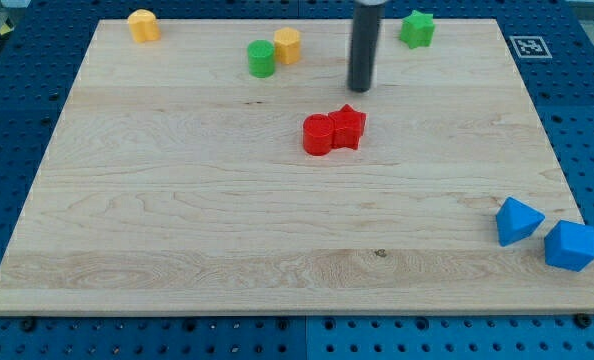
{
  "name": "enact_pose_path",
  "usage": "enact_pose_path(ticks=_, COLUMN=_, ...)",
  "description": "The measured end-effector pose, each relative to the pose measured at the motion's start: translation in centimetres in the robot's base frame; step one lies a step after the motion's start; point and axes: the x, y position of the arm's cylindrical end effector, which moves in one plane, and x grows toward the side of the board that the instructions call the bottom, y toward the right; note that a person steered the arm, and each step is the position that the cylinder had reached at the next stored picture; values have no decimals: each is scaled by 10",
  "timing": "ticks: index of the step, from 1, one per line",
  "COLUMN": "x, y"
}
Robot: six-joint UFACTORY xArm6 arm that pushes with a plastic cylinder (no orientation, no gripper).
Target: Move the green circle to the top center
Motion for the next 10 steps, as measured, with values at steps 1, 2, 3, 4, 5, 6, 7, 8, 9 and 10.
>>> enact_pose_path(ticks=1, x=-32, y=-15)
enact_pose_path(ticks=2, x=-39, y=-24)
enact_pose_path(ticks=3, x=-42, y=-47)
enact_pose_path(ticks=4, x=-49, y=-87)
enact_pose_path(ticks=5, x=-70, y=-102)
enact_pose_path(ticks=6, x=-73, y=-104)
enact_pose_path(ticks=7, x=-71, y=-108)
enact_pose_path(ticks=8, x=-66, y=-127)
enact_pose_path(ticks=9, x=-61, y=-155)
enact_pose_path(ticks=10, x=-61, y=-184)
